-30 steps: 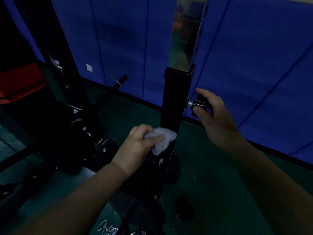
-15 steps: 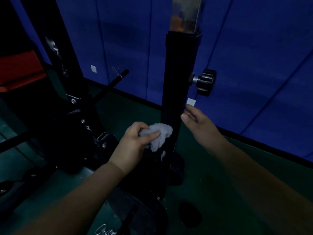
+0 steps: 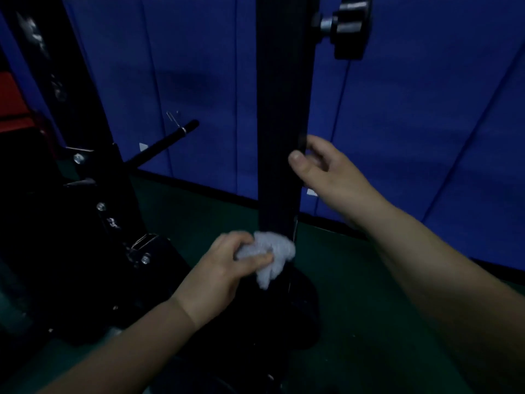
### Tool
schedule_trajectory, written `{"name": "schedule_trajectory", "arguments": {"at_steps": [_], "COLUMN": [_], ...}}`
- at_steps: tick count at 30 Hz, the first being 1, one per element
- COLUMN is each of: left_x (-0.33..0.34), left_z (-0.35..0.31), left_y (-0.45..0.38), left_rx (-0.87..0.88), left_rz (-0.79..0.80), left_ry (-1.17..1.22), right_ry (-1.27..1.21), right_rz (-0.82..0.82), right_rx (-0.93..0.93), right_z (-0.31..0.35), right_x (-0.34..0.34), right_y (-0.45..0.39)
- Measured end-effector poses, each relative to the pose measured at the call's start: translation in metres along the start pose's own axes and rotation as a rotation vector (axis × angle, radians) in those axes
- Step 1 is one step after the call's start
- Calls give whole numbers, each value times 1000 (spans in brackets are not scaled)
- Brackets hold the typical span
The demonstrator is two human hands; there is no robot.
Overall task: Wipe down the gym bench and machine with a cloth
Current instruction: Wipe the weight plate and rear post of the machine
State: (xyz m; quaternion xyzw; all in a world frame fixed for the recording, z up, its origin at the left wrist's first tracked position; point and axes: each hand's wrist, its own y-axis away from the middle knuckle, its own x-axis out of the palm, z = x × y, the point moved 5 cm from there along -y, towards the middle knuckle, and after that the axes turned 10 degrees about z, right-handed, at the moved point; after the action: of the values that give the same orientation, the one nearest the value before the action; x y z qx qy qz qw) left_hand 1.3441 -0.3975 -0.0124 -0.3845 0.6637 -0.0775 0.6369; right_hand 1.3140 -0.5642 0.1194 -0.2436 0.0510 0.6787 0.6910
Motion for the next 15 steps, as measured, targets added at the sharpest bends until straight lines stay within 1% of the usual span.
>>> {"name": "schedule_trajectory", "arguments": {"at_steps": [2, 3, 5, 6, 7, 8, 11, 12, 13, 15], "left_x": [8, 4, -15, -23, -29, -31, -8, 4, 17, 43], "left_z": [1, 0, -4, -5, -7, -5, -15, -15, -11, -2], "left_y": [14, 17, 12, 8, 1, -7, -16, -12, -2, 25], "left_rx": [45, 14, -1, 5, -4, -11, 14, 11, -31, -33], "left_rz": [28, -9, -209, -312, -366, -377, -306, -306, -266, -183], "left_ry": [-2, 62, 173, 175, 149, 118, 76, 101, 76, 4], "right_ry": [21, 32, 65, 81, 98, 111, 132, 129, 123, 108], "right_rz": [-43, -77, -127, -138, -143, -151, -175, -175, -171, -160], "right_rx": [-53, -88, -153, -171, -188, -203, -237, -242, -248, -249], "right_z": [-5, -7, -7, -7, -7, -7, -10, -11, -12, -12], "right_x": [4, 4, 3, 4, 3, 4, 3, 4, 5, 5], "right_y": [-1, -1, -1, 0, 0, 0, -1, -1, 0, 0]}}
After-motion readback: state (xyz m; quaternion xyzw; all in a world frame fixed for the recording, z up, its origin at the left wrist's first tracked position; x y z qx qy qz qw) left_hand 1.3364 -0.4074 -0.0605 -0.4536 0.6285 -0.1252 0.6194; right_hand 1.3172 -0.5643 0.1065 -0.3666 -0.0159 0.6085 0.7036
